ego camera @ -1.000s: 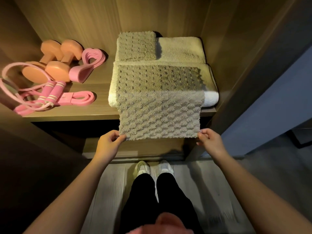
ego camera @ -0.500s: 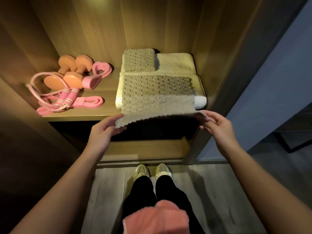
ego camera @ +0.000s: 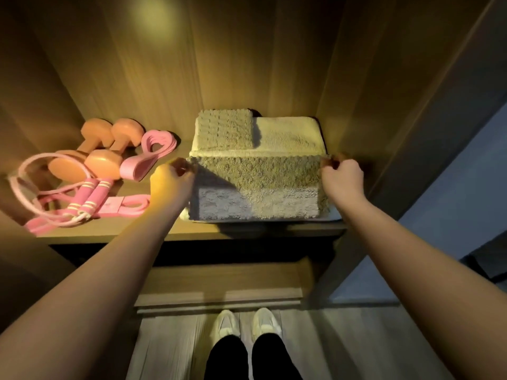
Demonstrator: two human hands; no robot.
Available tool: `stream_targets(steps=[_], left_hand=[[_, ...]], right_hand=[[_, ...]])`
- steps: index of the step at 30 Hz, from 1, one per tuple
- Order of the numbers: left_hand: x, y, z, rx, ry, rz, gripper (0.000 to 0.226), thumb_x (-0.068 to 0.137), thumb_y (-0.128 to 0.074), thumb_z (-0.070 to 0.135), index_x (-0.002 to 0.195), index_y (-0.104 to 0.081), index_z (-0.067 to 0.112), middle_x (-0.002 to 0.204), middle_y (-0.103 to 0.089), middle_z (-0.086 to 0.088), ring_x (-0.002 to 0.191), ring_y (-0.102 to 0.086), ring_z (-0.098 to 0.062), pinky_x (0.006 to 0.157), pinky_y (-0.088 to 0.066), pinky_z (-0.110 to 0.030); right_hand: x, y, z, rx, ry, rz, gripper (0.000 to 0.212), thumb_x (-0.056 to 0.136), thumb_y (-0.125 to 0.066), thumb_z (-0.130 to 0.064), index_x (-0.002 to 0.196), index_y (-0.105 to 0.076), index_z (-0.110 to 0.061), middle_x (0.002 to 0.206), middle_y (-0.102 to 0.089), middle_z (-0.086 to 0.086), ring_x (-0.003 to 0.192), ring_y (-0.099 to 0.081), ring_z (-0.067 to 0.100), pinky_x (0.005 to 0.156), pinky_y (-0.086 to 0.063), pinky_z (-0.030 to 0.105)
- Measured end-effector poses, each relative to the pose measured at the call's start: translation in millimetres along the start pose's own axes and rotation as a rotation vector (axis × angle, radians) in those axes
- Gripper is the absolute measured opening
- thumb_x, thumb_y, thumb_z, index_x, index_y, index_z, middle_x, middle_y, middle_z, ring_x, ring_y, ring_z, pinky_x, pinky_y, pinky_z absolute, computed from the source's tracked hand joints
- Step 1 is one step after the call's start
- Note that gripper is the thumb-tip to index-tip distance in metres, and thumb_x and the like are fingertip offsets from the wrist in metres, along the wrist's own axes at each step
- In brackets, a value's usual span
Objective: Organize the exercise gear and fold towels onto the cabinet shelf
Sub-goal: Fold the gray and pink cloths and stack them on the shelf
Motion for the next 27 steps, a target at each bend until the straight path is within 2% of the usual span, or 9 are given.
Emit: stream_targets(steps=[2, 5, 9, 11, 15, 18, 21, 25, 27], left_hand=[[16.9, -12.6, -2.8, 0.034, 0.024, 0.017, 0.021, 0.097, -0.056, 0.027, 0.094, -0.067, 0.010, 0.080, -0.059, -0.003, 0.070, -0.052, -0.019, 0.068, -0.037, -0.026], [37.5, -31.7, -10.0, 0.119, 0.033, -0.014, 0.020, 0.097, -0.053, 0.022, 0.094, -0.066, 0.007, 0.080, -0.062, -0.007, 0.078, -0.054, -0.023, 0.072, -0.037, -0.030], [53.7, -46.2, -18.1, 0.201, 0.068, -0.023, 0.022, 0.098, -0.050, 0.018, 0.109, -0.065, 0.009, 0.105, -0.066, -0.018, 0.089, -0.057, -0.031, 0.074, -0.040, -0.034], [54.6, -51.0, -18.2, 0.261, 0.050, -0.024, 0.021, 0.098, -0.049, 0.021, 0.110, -0.064, 0.012, 0.106, -0.065, -0.018, 0.095, -0.060, -0.037, 0.076, -0.047, -0.038], [54.7, -57.8, -13.6, 0.416, -0.024, -0.059, 0.019, 0.097, -0.050, 0.023, 0.108, -0.060, 0.011, 0.102, -0.064, -0.017, 0.091, -0.060, -0.037, 0.080, -0.054, -0.047], [59.9, -58.7, -9.0, 0.436, -0.080, -0.110, 0.026, 0.094, -0.056, 0.026, 0.114, -0.055, 0.009, 0.112, -0.058, -0.018, 0.096, -0.058, -0.038, 0.082, -0.052, -0.050], [67.6, -58.4, -8.0, 0.409, -0.109, -0.176, 0.039, 0.092, -0.062, 0.025, 0.125, -0.052, 0.008, 0.123, -0.053, -0.020, 0.104, -0.056, -0.037, 0.088, -0.050, -0.049], [74.9, -58.1, -7.5, 0.293, -0.072, -0.225, 0.033, 0.089, -0.068, 0.015, 0.115, -0.055, 0.000, 0.104, -0.064, -0.020, 0.091, -0.061, -0.035, 0.081, -0.053, -0.046], [77.1, -57.1, -5.0, 0.310, -0.077, -0.255, 0.023, 0.088, -0.069, 0.015, 0.102, -0.059, 0.000, 0.083, -0.062, -0.012, 0.076, -0.057, -0.029, 0.067, -0.051, -0.036]], right_hand=[[19.8, -13.8, 1.5, -0.058, -0.027, -0.018, 0.014, 0.100, -0.047, -0.023, 0.095, -0.054, -0.012, 0.079, -0.053, 0.004, 0.071, -0.053, 0.021, 0.060, -0.041, 0.030], [42.3, -35.5, 9.8, -0.200, -0.062, -0.092, 0.015, 0.102, -0.040, -0.026, 0.100, -0.050, -0.015, 0.083, -0.053, 0.006, 0.077, -0.051, 0.024, 0.064, -0.036, 0.028], [57.0, -49.4, 21.4, -0.277, -0.049, -0.087, 0.014, 0.102, -0.040, -0.023, 0.095, -0.046, -0.012, 0.083, -0.050, 0.006, 0.079, -0.049, 0.024, 0.069, -0.034, 0.030], [59.7, -51.8, 22.4, -0.338, -0.002, -0.060, 0.014, 0.101, -0.041, -0.020, 0.093, -0.047, -0.011, 0.088, -0.051, 0.009, 0.082, -0.051, 0.025, 0.070, -0.036, 0.031], [60.7, -58.3, 19.4, -0.448, 0.091, -0.077, 0.013, 0.100, -0.040, -0.016, 0.095, -0.049, -0.008, 0.092, -0.052, 0.012, 0.084, -0.052, 0.025, 0.071, -0.041, 0.033], [62.5, -58.4, 18.4, -0.407, 0.095, -0.137, 0.010, 0.099, -0.043, -0.017, 0.098, -0.047, -0.009, 0.092, -0.051, 0.010, 0.083, -0.050, 0.024, 0.069, -0.037, 0.031], [63.0, -55.6, 15.7, -0.339, 0.123, -0.206, 0.010, 0.097, -0.048, -0.016, 0.092, -0.048, -0.007, 0.089, -0.052, 0.011, 0.082, -0.051, 0.026, 0.069, -0.038, 0.031], [63.7, -51.3, 10.5, -0.282, 0.147, -0.267, 0.011, 0.093, -0.055, -0.006, 0.091, -0.056, 0.005, 0.089, -0.059, 0.022, 0.088, -0.056, 0.035, 0.082, -0.047, 0.039], [64.9, -48.6, 7.4, -0.245, 0.160, -0.278, 0.014, 0.090, -0.057, -0.001, 0.085, -0.054, 0.011, 0.084, -0.057, 0.029, 0.083, -0.055, 0.038, 0.085, -0.048, 0.044]])
Point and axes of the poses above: each hand's wrist, its own x-axis towards the middle knuckle, its own y-axis out of the back of the hand, z = x × y, the point moved 6 cm from there along x, towards the middle knuckle
